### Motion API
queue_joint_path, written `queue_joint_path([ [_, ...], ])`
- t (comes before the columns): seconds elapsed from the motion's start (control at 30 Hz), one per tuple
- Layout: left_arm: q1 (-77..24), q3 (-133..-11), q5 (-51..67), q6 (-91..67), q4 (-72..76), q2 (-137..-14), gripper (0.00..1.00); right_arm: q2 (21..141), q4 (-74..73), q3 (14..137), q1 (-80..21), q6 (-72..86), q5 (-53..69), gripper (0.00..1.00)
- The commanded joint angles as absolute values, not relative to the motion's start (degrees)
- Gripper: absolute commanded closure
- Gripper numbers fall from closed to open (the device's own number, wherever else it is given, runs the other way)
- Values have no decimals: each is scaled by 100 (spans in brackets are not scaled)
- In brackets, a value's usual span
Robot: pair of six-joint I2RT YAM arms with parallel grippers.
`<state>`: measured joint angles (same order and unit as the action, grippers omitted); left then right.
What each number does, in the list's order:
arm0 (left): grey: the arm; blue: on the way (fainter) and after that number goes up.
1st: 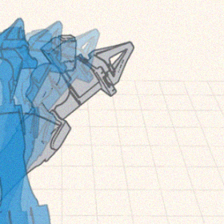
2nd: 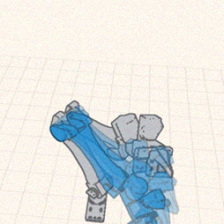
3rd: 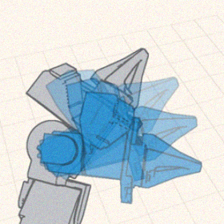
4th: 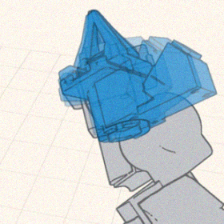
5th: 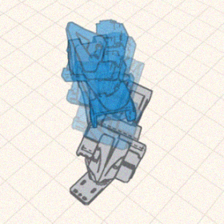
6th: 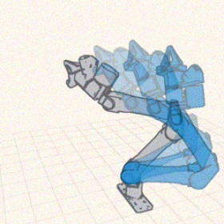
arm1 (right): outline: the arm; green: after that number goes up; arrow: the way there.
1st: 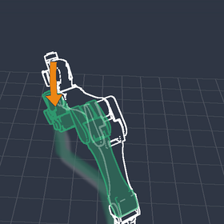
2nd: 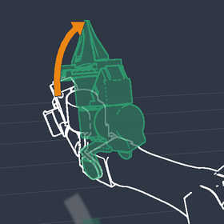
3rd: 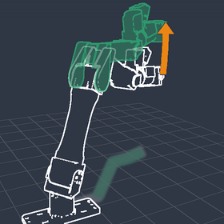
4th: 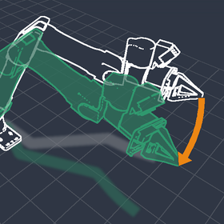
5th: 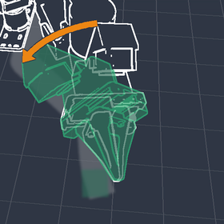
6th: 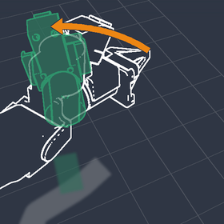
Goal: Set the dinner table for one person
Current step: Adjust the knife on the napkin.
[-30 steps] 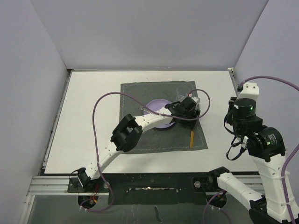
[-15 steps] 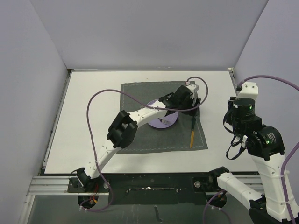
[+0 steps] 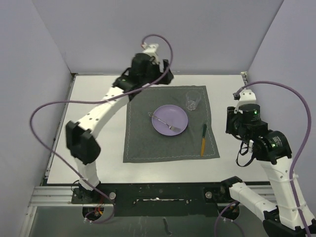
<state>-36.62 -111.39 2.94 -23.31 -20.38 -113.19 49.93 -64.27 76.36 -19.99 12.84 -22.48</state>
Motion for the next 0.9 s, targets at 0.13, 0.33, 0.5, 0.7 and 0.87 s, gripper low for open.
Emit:
queue_joint_path([
  [0.13, -3334, -8630, -672, -2642, -2573, -7532, 18, 5817, -5240, 6868, -1990, 1370, -495, 100],
  [0.33, -3305, -7236, -696, -3098, -2669, -6257, 15, 6863, -4794, 7036, -1598, 1515, 62, 99],
  [0.5, -3305, -6904, -663, -3129, -2854, -6055, 15, 7547, -4651, 7221, -1067, 1568, 398, 94],
  [0.7, -3283, -6425, -572, -3107, -2825, -5808, 15, 8390, -4479, 7150, -934, 1629, 553, 77],
  [0.87, -3257, -6241, -461, -3085, -2804, -5772, 15, 8927, -4307, 7131, -932, 1689, 642, 71],
])
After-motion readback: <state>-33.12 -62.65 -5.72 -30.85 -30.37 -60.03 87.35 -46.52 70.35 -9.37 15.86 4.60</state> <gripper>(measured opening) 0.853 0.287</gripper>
